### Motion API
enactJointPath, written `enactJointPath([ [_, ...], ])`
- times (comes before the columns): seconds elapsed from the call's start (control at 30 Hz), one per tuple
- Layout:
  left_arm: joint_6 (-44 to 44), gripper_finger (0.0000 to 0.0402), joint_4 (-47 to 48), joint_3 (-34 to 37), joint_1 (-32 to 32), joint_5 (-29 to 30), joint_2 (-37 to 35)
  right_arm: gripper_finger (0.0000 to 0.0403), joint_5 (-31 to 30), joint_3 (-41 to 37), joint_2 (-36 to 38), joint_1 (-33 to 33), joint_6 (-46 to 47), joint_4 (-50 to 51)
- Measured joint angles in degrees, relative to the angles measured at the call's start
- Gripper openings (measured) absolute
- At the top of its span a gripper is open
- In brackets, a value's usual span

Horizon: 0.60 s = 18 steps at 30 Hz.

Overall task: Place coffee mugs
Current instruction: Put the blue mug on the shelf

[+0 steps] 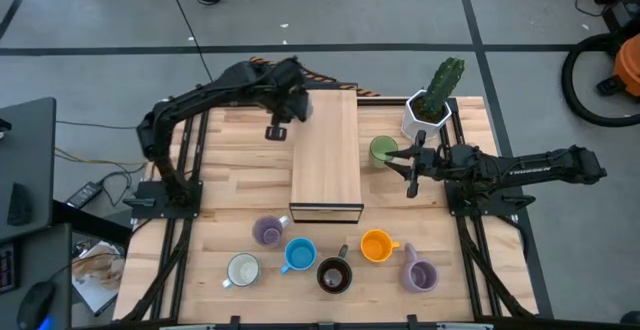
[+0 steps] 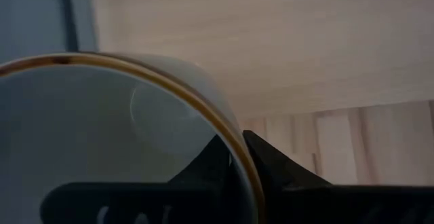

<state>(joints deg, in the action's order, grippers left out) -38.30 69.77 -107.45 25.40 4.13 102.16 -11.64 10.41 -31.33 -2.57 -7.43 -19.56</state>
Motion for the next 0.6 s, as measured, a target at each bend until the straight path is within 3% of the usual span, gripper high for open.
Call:
enactJointPath([
  [0.33, -7.4, 0.0036, 5.6, -12.8, 1.3, -2.3, 10.4, 0.0122, 0.6, 0.0, -0.2, 0.0, 0.2, 0.1],
  [0.6, -10.3, 0.0037, 4.4, -12.3, 3.2, -4.1, 11.2, 0.0122, 1.2, 0.0, -0.2, 0.7, 1.2, 0.2],
])
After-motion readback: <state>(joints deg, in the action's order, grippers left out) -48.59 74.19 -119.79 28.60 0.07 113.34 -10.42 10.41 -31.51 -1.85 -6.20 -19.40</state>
